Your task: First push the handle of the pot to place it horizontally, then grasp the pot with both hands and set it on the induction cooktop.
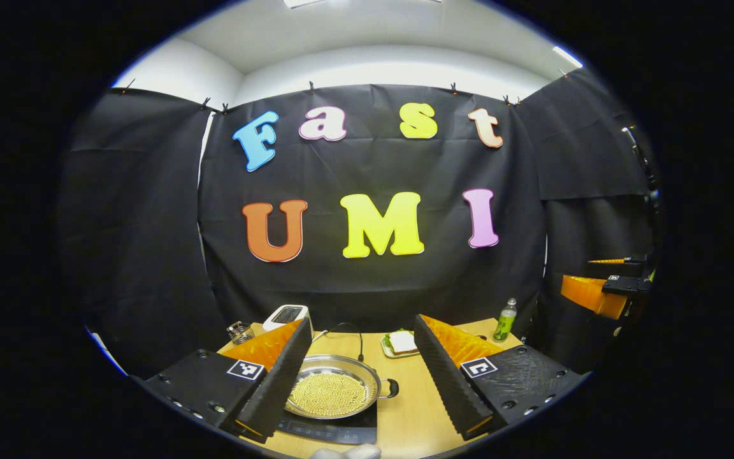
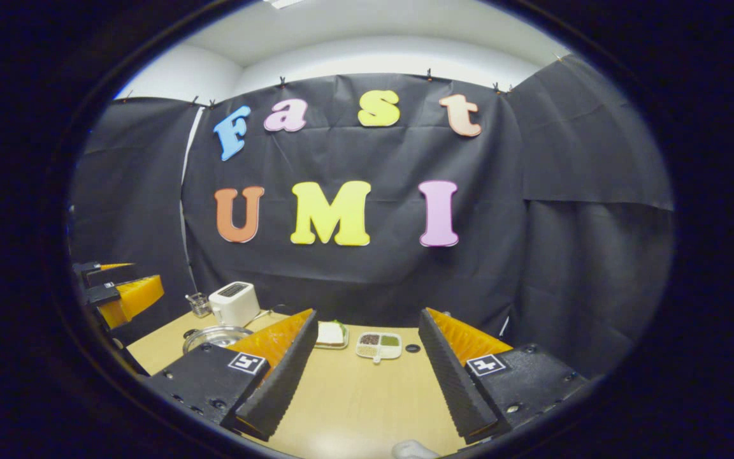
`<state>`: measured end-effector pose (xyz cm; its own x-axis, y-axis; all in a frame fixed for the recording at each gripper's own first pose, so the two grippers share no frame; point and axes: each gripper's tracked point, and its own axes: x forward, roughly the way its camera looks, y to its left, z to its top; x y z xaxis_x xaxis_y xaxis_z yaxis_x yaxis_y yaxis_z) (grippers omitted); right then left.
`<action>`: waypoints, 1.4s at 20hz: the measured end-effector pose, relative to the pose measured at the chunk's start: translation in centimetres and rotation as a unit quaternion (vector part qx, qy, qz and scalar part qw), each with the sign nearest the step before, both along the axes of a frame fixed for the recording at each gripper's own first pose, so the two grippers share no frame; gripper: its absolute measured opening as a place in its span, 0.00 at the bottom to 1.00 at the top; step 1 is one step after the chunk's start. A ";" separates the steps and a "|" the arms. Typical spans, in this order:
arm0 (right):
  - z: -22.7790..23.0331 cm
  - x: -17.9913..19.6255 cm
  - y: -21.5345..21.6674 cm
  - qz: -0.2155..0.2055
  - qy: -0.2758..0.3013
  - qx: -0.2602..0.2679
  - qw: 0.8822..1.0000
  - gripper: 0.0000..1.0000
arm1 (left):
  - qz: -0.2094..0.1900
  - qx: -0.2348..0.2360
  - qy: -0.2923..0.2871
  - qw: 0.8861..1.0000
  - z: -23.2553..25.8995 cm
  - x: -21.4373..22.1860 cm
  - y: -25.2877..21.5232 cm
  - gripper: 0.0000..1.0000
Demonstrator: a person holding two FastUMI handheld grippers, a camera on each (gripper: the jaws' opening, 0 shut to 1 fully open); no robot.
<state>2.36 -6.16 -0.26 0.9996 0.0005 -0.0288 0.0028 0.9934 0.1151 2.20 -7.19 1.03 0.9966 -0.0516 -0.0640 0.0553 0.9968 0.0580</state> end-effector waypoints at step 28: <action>1.7 -4.1 -5.3 -0.039 -0.026 0.009 0.999 1.00 | -0.007 -0.012 -0.033 0.999 2.9 -1.1 -2.1 0.96</action>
<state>-1.72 -11.46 1.49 0.9968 -0.0771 0.0227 0.0733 0.9880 0.1358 1.11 -9.31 3.97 0.9978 -0.0666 0.0026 0.0665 0.9971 0.0382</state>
